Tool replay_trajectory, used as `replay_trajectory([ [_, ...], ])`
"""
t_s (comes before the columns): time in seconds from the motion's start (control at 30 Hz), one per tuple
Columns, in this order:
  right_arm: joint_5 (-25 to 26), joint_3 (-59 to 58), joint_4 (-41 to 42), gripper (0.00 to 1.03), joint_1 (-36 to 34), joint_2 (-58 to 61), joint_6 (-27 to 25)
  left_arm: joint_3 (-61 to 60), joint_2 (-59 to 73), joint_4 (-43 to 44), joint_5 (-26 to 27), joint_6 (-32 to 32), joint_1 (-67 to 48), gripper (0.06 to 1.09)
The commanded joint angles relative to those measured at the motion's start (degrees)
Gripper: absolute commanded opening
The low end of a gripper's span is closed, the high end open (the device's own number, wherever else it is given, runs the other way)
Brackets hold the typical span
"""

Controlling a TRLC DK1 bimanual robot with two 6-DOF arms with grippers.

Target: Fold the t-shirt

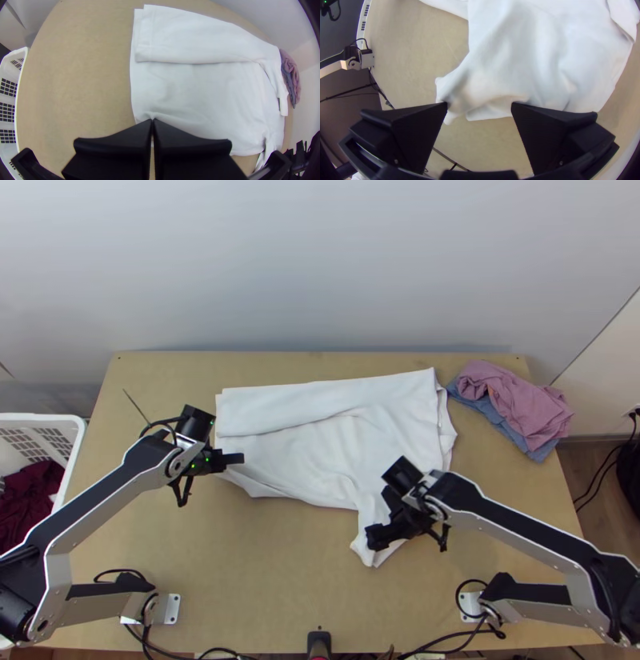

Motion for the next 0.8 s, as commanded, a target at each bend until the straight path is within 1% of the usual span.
replay_trajectory([
  [0.0, 2.7, -0.1, 5.1, 0.59, 2.2, 3.2, -0.2, 0.8, 1.5, -0.3, -0.1, -0.1, 0.0, 0.1],
  [0.03, 3.8, -0.1, 6.0, 0.43, 2.3, 3.2, -1.0, 0.9, 1.8, -0.3, -0.1, -0.2, 0.0, 0.1],
  [0.07, 4.6, -0.1, 6.8, 0.24, 2.4, 3.2, -2.5, 1.0, 1.9, -0.3, -0.1, -0.2, 0.0, 0.1],
  [0.1, 4.9, -0.4, 7.9, 0.12, 2.5, 3.2, -3.7, 1.0, 2.0, -0.3, -0.1, -0.2, 0.0, 0.1],
  [0.27, 5.5, -1.3, 8.2, 0.08, 0.9, 2.4, -3.6, 1.2, 2.4, -0.2, -0.1, 0.0, 0.1, 0.1],
  [0.4, 5.6, 0.5, 7.6, 0.06, -3.2, 0.1, -3.7, 2.6, 2.2, -0.6, -0.1, 0.2, 1.0, 0.1],
  [0.43, 5.6, 1.4, 7.5, 0.04, -4.6, -0.4, -3.7, 3.1, 2.1, -0.8, -0.1, 0.3, 1.5, 0.1],
  [0.5, 6.0, 3.7, 7.0, 0.03, -7.4, -0.8, -3.9, 4.4, 2.1, -1.0, -0.1, 0.4, 2.3, 0.1],
  [0.77, 6.0, 14.7, 3.0, 0.03, -17.1, 1.1, -8.1, 10.1, 3.3, -2.4, 0.0, 1.5, 4.9, 0.1],
])
